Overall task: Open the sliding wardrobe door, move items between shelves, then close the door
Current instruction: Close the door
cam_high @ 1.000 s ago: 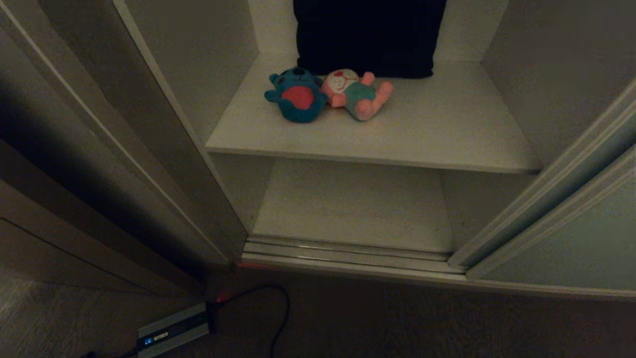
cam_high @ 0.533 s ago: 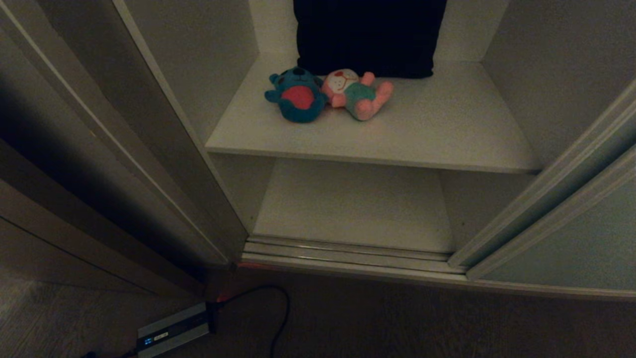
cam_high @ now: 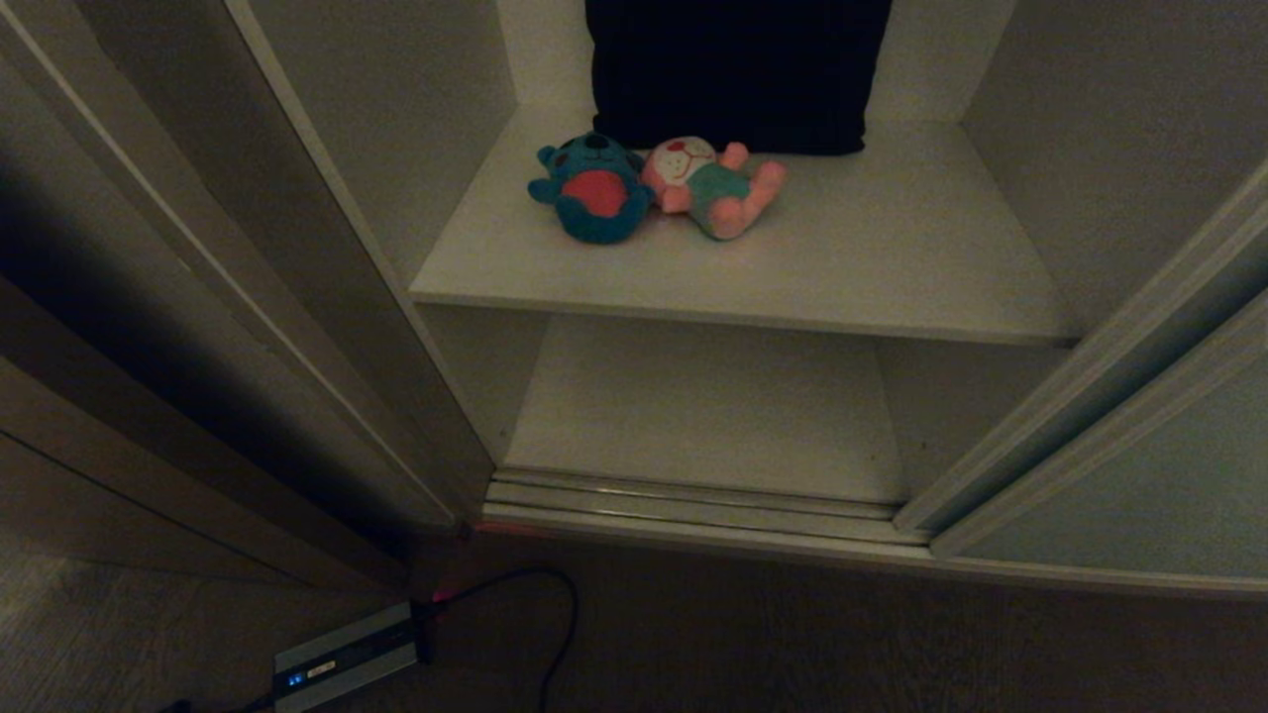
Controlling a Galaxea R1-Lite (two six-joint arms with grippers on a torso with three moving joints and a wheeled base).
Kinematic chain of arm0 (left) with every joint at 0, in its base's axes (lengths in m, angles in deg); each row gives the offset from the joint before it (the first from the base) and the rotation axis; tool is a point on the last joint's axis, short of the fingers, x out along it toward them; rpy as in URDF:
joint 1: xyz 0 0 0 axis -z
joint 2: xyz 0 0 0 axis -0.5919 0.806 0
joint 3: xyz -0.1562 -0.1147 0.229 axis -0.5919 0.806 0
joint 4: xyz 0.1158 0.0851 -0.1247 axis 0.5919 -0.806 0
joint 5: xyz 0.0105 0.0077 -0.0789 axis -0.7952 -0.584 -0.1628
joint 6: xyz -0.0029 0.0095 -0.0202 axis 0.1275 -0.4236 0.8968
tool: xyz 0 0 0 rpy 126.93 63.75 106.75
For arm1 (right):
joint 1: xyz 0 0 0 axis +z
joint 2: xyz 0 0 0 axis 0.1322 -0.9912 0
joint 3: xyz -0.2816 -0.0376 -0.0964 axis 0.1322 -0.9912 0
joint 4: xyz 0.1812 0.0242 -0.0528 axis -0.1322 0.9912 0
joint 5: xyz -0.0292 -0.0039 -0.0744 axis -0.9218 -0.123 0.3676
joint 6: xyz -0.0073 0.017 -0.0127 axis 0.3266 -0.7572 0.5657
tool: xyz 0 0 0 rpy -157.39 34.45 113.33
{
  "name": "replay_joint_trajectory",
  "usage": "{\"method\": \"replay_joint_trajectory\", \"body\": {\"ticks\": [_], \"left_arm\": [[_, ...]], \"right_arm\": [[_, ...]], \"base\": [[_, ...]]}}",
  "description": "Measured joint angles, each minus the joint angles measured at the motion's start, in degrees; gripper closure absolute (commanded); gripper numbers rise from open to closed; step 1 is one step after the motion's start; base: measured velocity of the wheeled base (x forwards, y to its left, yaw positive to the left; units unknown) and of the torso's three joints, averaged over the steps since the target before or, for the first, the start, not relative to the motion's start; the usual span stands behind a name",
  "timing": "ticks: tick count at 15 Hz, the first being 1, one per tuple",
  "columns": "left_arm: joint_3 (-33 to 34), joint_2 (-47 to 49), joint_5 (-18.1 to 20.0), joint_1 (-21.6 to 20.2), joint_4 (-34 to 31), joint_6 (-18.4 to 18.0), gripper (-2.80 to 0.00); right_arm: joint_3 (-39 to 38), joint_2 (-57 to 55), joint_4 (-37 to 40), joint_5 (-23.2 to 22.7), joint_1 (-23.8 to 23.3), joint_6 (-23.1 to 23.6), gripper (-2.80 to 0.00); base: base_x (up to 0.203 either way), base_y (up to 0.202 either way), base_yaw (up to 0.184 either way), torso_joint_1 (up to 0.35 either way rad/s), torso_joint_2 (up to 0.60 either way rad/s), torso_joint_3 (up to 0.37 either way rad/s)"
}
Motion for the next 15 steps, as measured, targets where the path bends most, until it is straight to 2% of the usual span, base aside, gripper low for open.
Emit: {"method": "replay_joint_trajectory", "body": {"ticks": [5,7,9,11,13,15], "left_arm": [[0.0,0.0,0.0,0.0,0.0,0.0,0.0],[0.0,0.0,0.0,0.0,0.0,0.0,0.0],[0.0,0.0,0.0,0.0,0.0,0.0,0.0],[0.0,0.0,0.0,0.0,0.0,0.0,0.0],[0.0,0.0,0.0,0.0,0.0,0.0,0.0],[0.0,0.0,0.0,0.0,0.0,0.0,0.0]], "right_arm": [[4.2,-9.3,-0.2,-22.5,-21.7,-1.8,0.0],[4.8,-12.9,-0.8,-34.6,-29.7,-2.3,0.0],[5.0,-16.4,-1.9,-45.3,-32.9,-4.0,0.0],[5.0,-19.1,-3.5,-53.5,-33.8,-5.0,0.0],[4.6,-21.1,-3.8,-58.2,-34.0,-5.0,0.0],[4.3,-22.6,-4.5,-60.4,-34.1,-5.0,0.0]], "base": [[0.0,0.0,0.0,0.0,0.0,0.0],[0.0,0.0,0.0,0.0,0.0,0.0],[0.0,0.0,0.0,0.0,0.0,0.0],[0.0,0.0,0.0,0.0,0.0,0.0],[0.0,0.0,0.0,0.0,0.0,0.0],[0.0,0.0,0.0,0.0,0.0,0.0]]}}
